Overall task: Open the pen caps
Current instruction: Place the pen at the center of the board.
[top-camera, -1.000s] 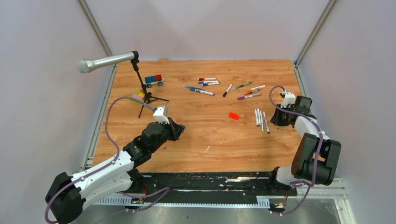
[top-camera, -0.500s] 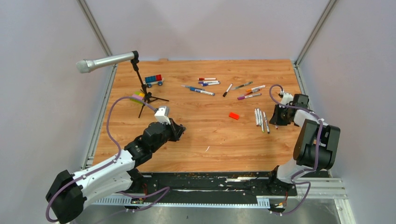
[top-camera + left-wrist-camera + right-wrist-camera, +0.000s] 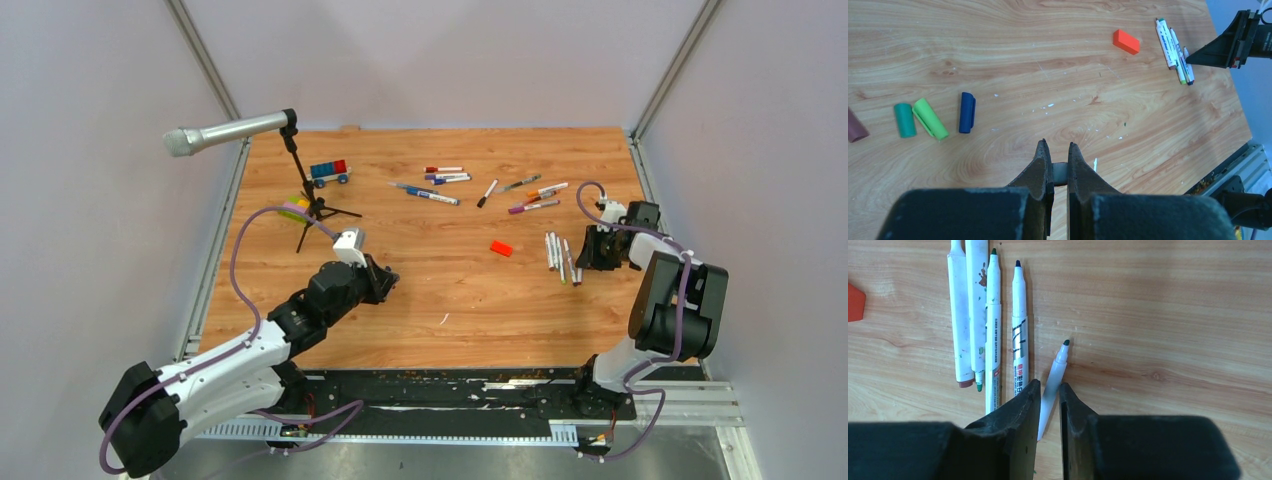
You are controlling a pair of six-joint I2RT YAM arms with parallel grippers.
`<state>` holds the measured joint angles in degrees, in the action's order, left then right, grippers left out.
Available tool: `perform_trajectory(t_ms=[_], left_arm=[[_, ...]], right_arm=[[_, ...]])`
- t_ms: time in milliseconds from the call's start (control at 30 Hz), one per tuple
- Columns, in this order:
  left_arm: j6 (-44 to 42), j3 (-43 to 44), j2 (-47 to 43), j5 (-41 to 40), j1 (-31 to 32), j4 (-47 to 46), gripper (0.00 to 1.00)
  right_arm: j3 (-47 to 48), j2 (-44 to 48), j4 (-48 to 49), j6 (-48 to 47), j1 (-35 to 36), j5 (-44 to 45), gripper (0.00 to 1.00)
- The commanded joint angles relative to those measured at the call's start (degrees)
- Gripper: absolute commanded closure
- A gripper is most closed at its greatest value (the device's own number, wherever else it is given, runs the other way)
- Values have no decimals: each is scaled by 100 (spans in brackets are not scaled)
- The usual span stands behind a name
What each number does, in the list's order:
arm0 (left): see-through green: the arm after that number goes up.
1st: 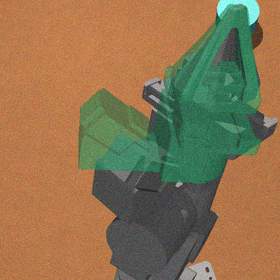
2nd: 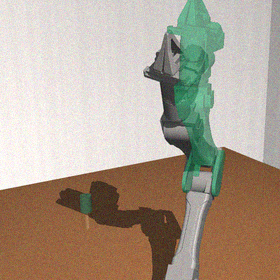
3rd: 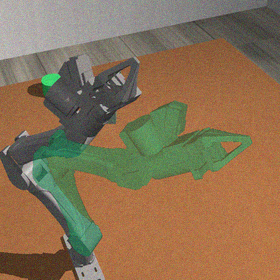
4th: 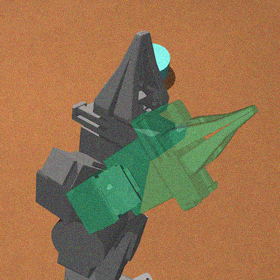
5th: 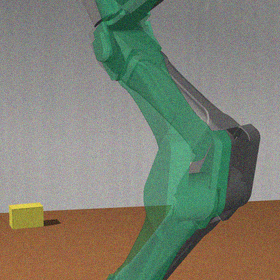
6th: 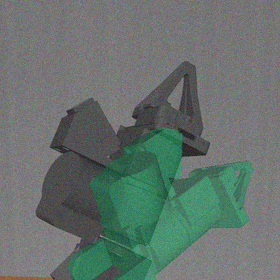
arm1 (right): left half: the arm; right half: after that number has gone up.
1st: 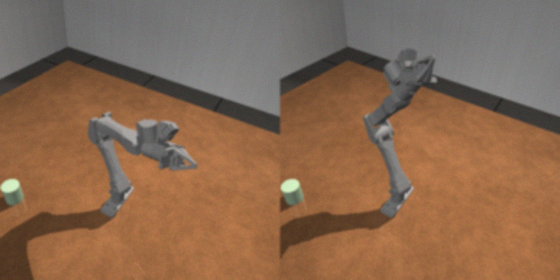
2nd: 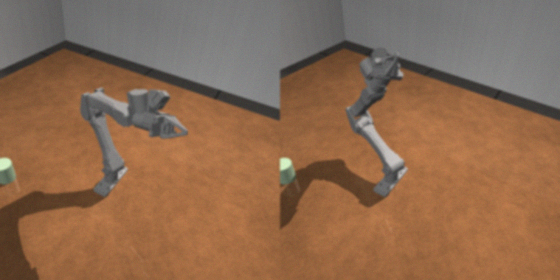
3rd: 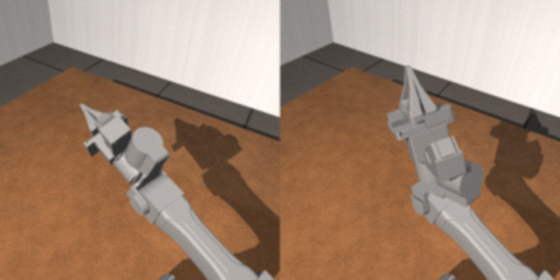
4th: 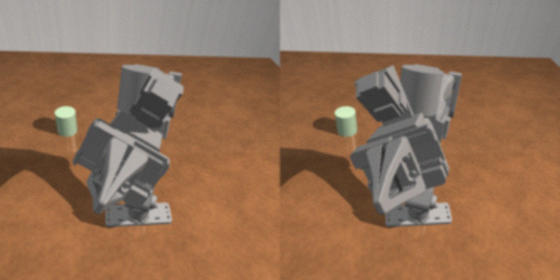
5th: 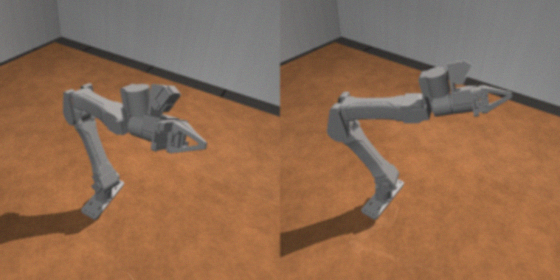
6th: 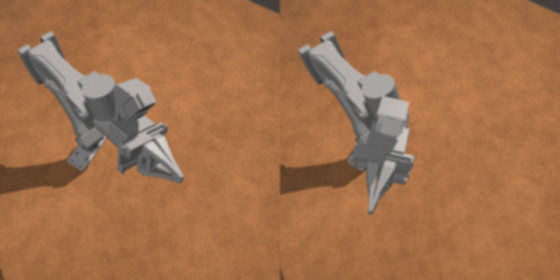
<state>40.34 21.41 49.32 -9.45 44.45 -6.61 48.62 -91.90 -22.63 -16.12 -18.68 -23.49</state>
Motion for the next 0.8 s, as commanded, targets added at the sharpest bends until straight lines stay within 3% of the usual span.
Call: perform_trajectory(t_ms=[0,533,767], left_arm=[[-35,22,16,51,-15,-216,97],[-472,757,743,751,-13,317,92],[-643,1437,1483,522,-6,1319,92]], right_arm=[[190,-59,-43,21,-27,15,78],[299,319,-263,-209,-36,-337,73],[485,636,-757,-775,-48,-765,69]])
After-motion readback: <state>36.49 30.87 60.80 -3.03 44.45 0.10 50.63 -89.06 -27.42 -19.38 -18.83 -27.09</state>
